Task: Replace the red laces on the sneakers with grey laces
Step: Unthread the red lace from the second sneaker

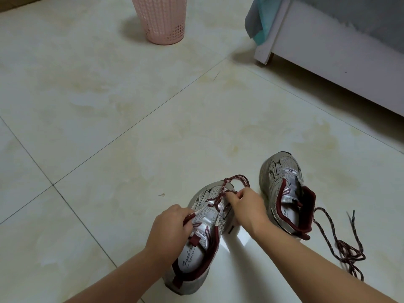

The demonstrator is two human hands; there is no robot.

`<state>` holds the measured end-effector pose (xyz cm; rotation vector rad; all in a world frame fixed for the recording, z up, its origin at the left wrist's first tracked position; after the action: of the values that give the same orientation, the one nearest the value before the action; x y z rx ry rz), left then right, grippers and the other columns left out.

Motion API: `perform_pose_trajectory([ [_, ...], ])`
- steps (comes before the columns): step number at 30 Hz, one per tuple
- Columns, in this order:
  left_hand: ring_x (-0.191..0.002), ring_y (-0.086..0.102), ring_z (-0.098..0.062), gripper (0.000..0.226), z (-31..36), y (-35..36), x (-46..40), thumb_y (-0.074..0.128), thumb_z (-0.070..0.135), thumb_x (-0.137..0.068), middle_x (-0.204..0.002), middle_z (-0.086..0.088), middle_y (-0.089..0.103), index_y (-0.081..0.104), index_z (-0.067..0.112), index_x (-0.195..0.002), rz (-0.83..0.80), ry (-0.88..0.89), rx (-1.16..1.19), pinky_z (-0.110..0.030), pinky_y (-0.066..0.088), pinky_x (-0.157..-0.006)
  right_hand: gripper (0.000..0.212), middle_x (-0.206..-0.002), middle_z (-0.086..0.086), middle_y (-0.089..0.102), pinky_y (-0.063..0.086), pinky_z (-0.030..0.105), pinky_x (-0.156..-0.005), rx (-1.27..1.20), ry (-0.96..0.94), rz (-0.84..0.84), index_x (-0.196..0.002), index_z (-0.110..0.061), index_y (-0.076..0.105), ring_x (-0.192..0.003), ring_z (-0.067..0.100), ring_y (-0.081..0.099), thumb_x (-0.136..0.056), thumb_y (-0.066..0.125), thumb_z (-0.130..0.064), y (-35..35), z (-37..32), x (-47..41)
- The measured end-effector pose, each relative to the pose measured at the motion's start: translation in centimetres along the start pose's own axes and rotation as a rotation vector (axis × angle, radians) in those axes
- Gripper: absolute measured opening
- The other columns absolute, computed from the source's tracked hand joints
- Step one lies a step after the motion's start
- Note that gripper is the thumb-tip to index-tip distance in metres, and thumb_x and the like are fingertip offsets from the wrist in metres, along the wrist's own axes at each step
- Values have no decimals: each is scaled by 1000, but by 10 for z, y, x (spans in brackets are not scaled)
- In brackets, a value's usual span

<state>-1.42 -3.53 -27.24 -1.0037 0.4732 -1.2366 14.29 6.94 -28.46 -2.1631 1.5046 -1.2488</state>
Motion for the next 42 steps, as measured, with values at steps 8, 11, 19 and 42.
perform_pose_trajectory([
  [8,-84,54,-12,22,-2,-1,1,49,23,-88,-89,4,58,64,24,-104,10,0,-1,-19,33,-66,37,-60,5,49,44,38,-67,-39,2,-7,-56,-14,39,-66,25,50,-87,60,-18,1,7,-1],
  [11,-83,55,-13,22,-3,-2,0,49,21,-88,-89,3,59,65,23,-103,18,-2,1,-19,33,-66,29,-72,18,56,48,46,-77,-140,11,157,-63,-11,41,-75,35,58,-90,52,-16,-20,10,-7],
  [19,-84,54,-13,23,-1,-2,1,51,21,-87,-88,4,58,65,25,-105,23,2,7,-19,31,-66,38,-54,8,48,43,34,-55,-169,58,-164,-56,-15,39,-51,23,48,-87,61,-20,23,19,4],
  [42,-87,55,-14,24,-1,-2,0,49,23,-88,-92,3,59,64,26,-107,27,11,0,-19,32,-67,27,-71,12,51,48,46,-80,-293,107,193,-67,-9,47,-74,25,50,-92,52,-17,-19,26,-12],
])
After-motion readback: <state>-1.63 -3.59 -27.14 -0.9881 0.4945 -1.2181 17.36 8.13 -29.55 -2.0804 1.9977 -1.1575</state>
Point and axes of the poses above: each hand's wrist, its own x-axis away from the middle knuckle, its own y-axis out of the palm, z = x × y, the point moved 7 cm from there along -x, towards the middle knuckle
